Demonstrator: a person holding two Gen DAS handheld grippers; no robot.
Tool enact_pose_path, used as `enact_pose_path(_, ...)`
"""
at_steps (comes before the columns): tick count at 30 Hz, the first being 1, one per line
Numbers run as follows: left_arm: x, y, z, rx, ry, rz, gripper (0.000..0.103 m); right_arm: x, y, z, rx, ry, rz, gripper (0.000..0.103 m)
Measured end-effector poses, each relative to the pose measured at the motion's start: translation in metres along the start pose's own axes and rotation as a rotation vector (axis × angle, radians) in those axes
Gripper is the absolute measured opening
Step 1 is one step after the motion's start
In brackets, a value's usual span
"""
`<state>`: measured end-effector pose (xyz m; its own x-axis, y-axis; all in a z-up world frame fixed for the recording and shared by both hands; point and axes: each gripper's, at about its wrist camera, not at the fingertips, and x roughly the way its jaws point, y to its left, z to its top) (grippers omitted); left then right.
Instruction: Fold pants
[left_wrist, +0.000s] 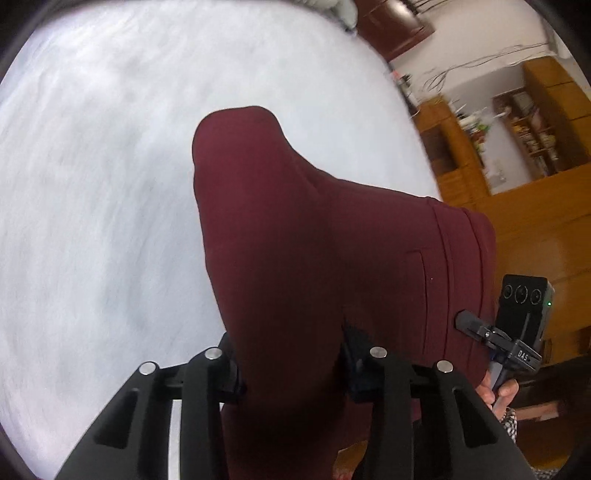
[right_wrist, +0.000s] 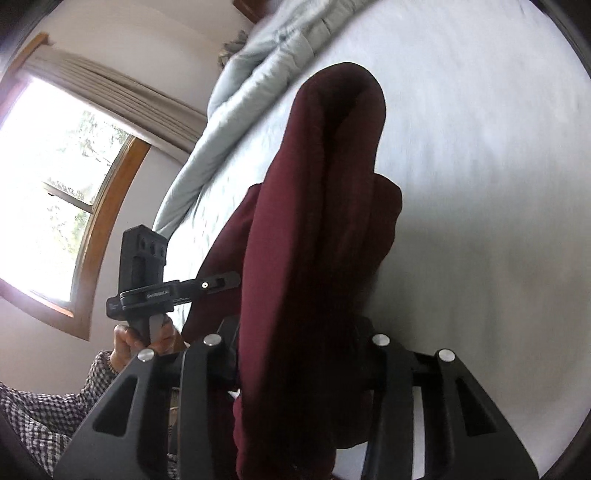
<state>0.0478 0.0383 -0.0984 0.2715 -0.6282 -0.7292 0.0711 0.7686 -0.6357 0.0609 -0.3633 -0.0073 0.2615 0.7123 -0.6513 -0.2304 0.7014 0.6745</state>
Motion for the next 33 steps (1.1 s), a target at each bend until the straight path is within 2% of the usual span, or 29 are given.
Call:
enact_pose_path(5,0.001,-0.021,0.046,0.045,-0.084,-0.019,0.038,-0.017,-0.021,0.051,0.000,-0.057,-0.020,0.038)
enact_pose_path(7,0.010,-0.016,0.062,0.046,-0.092,-0.002,0.038,-0.011,-0.042,0.070,0.021,-0.053,-0.029,0.038)
enact_pose_path(9,0.035,-0.014,0.081,0.025,-0.077,0.019,0.038,0.002,-0.066,0.081,0.062,-0.034,-0.039,0.038)
enact_pose_path(11,0.067,-0.012,0.087,0.010,-0.048,0.050,0.038,0.020,-0.090,0.083,0.110,0.002,-0.065,0.038)
enact_pose_path(13,0.089,-0.002,0.082,0.011,0.004,0.116,0.039,0.038,-0.112,0.078,0.143,0.049,-0.123,0.041)
enact_pose_path(14,0.098,0.004,0.080,0.022,0.021,0.154,0.044,0.046,-0.123,0.073,0.146,0.063,-0.174,0.047)
enact_pose_path(15,0.104,0.009,0.077,0.031,0.025,0.162,0.047,0.048,-0.133,0.070,0.151,0.056,-0.184,0.053)
enact_pose_path(17,0.107,0.013,0.075,0.037,0.022,0.163,0.050,0.045,-0.151,0.064,0.216,0.028,-0.119,0.055)
enact_pose_path(18,0.107,0.013,0.074,0.041,0.024,0.170,0.053,0.043,-0.153,0.062,0.222,0.019,-0.113,0.060)
enact_pose_path(19,0.110,0.008,0.076,0.043,0.025,0.178,0.055,0.044,-0.149,0.060,0.214,0.015,-0.119,0.061)
enact_pose_path(21,0.107,0.003,0.078,0.045,0.028,0.179,0.059,0.036,-0.143,0.056,0.195,0.016,-0.140,0.068)
enact_pose_path(24,0.093,-0.004,0.080,0.045,0.008,0.224,0.062,0.009,-0.130,0.047,0.166,-0.002,-0.229,0.070)
enact_pose_path(27,0.062,-0.017,0.065,0.099,-0.095,0.319,0.063,-0.020,-0.107,0.034,0.107,-0.051,-0.326,0.069)
enact_pose_path(28,0.054,-0.021,0.058,0.118,-0.121,0.329,0.065,-0.026,-0.099,0.029,0.089,-0.061,-0.357,0.069)
enact_pose_path(29,0.049,-0.029,0.052,0.132,-0.136,0.338,0.070,-0.027,-0.086,0.025,0.077,-0.063,-0.377,0.068)
enact_pose_path(31,0.046,-0.043,0.039,0.148,-0.152,0.372,0.070,-0.025,-0.073,0.018,0.062,-0.063,-0.358,0.065)
enact_pose_path(33,0.053,-0.050,0.036,0.153,-0.149,0.371,0.070,-0.014,-0.064,0.013,0.066,-0.044,-0.334,0.055)
